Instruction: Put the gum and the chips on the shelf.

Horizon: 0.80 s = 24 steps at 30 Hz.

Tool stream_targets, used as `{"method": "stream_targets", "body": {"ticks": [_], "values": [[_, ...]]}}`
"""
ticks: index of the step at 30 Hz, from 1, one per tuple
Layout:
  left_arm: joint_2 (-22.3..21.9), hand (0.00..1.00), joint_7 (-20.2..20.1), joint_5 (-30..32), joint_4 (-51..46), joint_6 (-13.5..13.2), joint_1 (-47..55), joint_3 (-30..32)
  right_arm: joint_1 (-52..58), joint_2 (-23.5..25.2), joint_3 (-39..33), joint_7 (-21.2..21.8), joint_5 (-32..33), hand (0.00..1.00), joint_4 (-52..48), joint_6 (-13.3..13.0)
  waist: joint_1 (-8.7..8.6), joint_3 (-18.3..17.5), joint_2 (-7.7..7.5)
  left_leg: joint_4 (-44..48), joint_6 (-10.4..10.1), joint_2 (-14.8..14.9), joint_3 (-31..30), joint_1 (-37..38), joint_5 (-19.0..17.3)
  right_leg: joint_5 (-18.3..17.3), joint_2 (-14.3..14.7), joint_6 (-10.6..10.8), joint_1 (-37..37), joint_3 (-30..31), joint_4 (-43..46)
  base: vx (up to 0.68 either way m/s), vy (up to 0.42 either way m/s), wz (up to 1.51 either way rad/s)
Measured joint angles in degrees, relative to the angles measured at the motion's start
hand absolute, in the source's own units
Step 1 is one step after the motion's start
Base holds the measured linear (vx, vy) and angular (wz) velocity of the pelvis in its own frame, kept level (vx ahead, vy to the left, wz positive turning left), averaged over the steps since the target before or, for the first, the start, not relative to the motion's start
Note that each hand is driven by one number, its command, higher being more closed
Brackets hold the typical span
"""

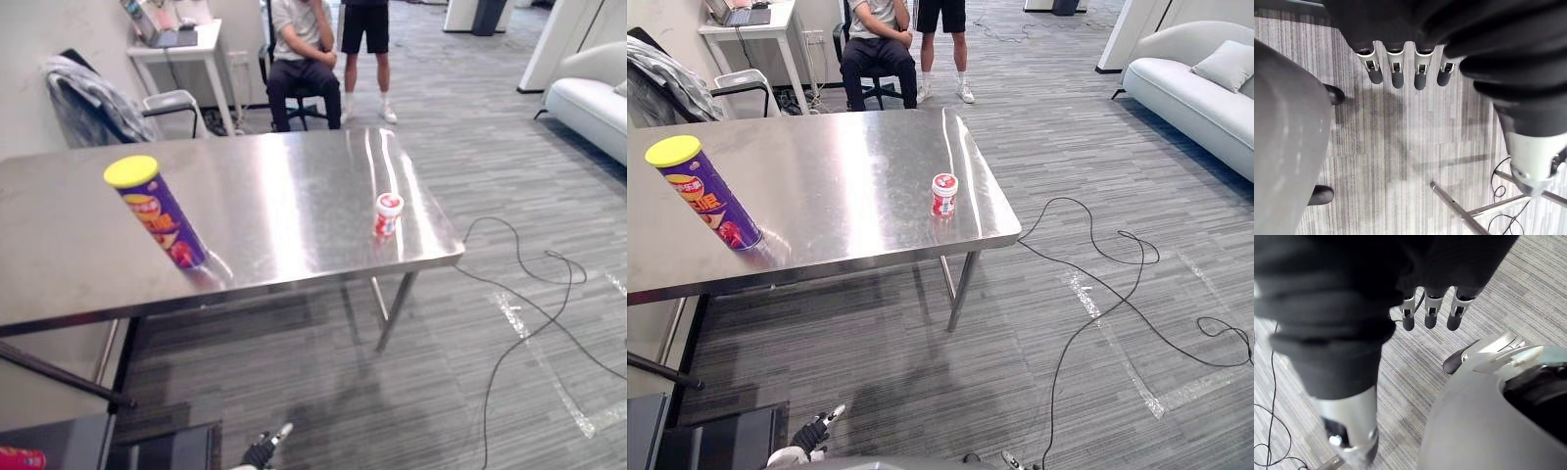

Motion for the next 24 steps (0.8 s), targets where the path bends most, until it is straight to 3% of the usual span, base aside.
{"method": "stream_targets", "body": {"ticks": [2, 3, 4, 5, 6, 7, 8, 9, 10, 11, 12, 15, 16, 19, 24], "values": [[-0.98, 0.00, -0.04, 0.02, -0.48, -0.09, -0.22, -0.07, -0.79, -0.25, -1.65, 0.00, 0.03, 0.00, -0.67, -0.07, -0.36, 2.11, 1.50, 1.98, 1.84, 0.14, -1.40, 0.18, -1.55, -0.89, -0.08, 0.62, -7.27, -0.59, 18.38, -0.11, 0.079, 0.33], [-0.36, 0.00, -0.13, -0.03, -0.54, -0.08, -0.19, 0.16, 0.01, 0.39, -2.18, 0.02, 0.06, 0.00, -1.34, -0.05, -1.10, 2.70, 0.37, 3.76, 2.01, -1.09, -3.35, 0.31, -2.72, 0.15, -1.26, 0.38, -11.84, 1.40, 30.36, -0.07, 0.059, 0.68], [0.13, 0.00, -0.14, -0.03, -0.57, -0.03, -0.18, 0.20, 0.34, 1.13, -2.37, 0.01, 0.14, 0.00, -1.98, 0.02, -1.29, 2.97, 0.04, 4.69, 2.43, -1.95, -4.41, 0.46, -3.24, 1.37, -1.63, 0.61, -13.45, 3.17, 35.19, 0.00, 0.007, 0.85], [0.40, 0.00, -0.10, -0.12, -0.98, 0.06, -0.09, 1.56, 1.42, 2.06, -3.47, 0.06, 0.53, 0.00, -2.52, 0.03, -1.23, 3.40, -0.72, 5.66, 3.71, -2.19, -5.46, 2.07, -3.86, 0.78, -1.06, 0.64, -15.20, 7.02, 41.79, 0.03, -0.001, 0.63], [0.20, 0.00, -0.13, -0.01, -1.56, 0.05, 0.28, 2.34, 1.74, 2.19, -3.81, 0.06, 0.54, 0.00, -2.56, 0.15, -1.15, 3.36, -0.71, 5.84, 3.88, -2.14, -6.15, 2.73, -4.19, -1.04, -0.44, 0.51, -15.25, 7.75, 42.32, 0.08, 0.002, 0.78], [-0.58, 0.00, -0.27, 0.21, -2.50, 0.03, 0.60, 4.18, 2.00, 2.29, -3.72, 0.16, 0.74, 0.00, -2.95, 0.10, -1.16, 3.33, -0.63, 5.77, 4.02, -2.01, -8.07, 3.10, -4.43, -4.64, 0.83, -0.08, -15.34, 8.16, 38.40, 0.09, 0.007, 0.62], [-0.76, 0.00, -0.36, 0.47, -2.63, 0.03, 0.83, 4.86, 2.01, 2.26, -3.74, 0.20, 0.80, 0.00, -2.93, 0.11, -1.20, 3.34, -0.55, 5.60, 4.01, -1.93, -8.93, 2.84, -4.43, -5.09, 1.25, -0.49, -15.25, 8.75, 34.92, 0.15, -0.060, 0.83], [-0.89, 0.00, -0.45, 1.44, -2.73, 0.06, 0.93, 5.63, 2.05, 2.31, -3.80, 0.21, 0.82, 0.00, -2.95, 0.13, -1.29, 3.20, -0.56, 5.71, 3.65, -2.17, -10.96, 1.49, -4.62, -4.67, 2.30, -0.06, -13.87, 9.55, 24.79, 0.18, -0.152, 0.95], [-0.07, 0.00, -0.64, 2.16, -3.07, 0.02, 0.41, 5.74, 2.53, 3.47, -4.22, 0.21, 0.72, 0.00, -2.93, 0.13, -1.20, 2.61, -2.65, 6.28, 2.91, -4.31, -13.13, -0.10, -5.25, -2.25, 1.54, -0.04, -12.81, 9.24, 15.45, 0.19, -0.202, 0.89], [-0.09, 0.00, -0.54, 2.06, -3.30, 0.04, 0.11, 5.83, 2.53, 3.87, -4.55, 0.27, 0.73, 0.00, -2.61, 0.14, -0.92, 2.69, -3.22, 6.46, 2.38, -4.69, -13.62, -0.02, -5.66, -4.82, 0.76, 0.04, -12.53, 8.06, 15.23, 0.20, -0.215, 0.57], [-0.86, 0.00, -0.60, 2.25, -2.58, 0.11, 0.25, 5.48, 1.98, 2.86, -5.02, 0.21, 0.55, 0.00, -2.47, 0.23, -0.92, 2.60, -1.23, 7.03, 1.64, -3.67, -13.67, 0.01, -5.79, -5.03, 1.86, -0.43, -12.19, 7.54, 15.81, 0.18, -0.150, 0.16], [-2.19, 0.00, -0.73, 2.16, -1.88, 0.10, 0.59, 3.50, 1.17, 0.55, -3.84, 1.45, 0.38, 0.00, -2.54, 0.01, -1.25, 1.85, 2.02, 5.59, 0.33, 0.00, -14.18, 0.55, -6.56, -6.01, 5.00, -1.82, -11.62, 5.73, 14.51, 0.22, -0.125, 0.00], [-2.17, 0.00, -0.78, 2.17, -1.56, 0.10, 0.52, 2.95, 1.14, 0.26, -3.43, 1.51, 0.38, 0.00, -2.55, 0.01, -1.32, 1.71, 2.26, 5.37, 0.16, 0.55, -14.27, 0.56, -6.47, -6.03, 5.33, -1.89, -11.32, 5.19, 13.98, 0.23, -0.110, 0.17], [-1.63, 0.00, -1.31, 2.16, -1.47, 0.10, 0.31, 1.38, 1.09, -0.04, -1.75, 1.40, 0.40, 0.00, -2.26, 0.00, -1.36, 1.71, 2.14, 5.05, -0.05, 2.26, -14.26, 1.01, -6.34, -5.93, 6.42, -2.29, -8.66, 3.42, 11.02, 0.16, -0.047, 0.23], [-0.52, 0.00, -1.21, 2.13, -1.34, 0.11, 0.12, 0.45, 0.78, 0.38, -0.97, 1.35, 0.43, 0.00, -2.05, 0.03, -1.35, 0.94, 0.25, 3.24, -0.04, 1.62, -13.54, 1.19, -6.32, -4.49, 5.87, -2.07, -7.74, 3.85, 7.39, 0.08, 0.045, 0.00]]}}
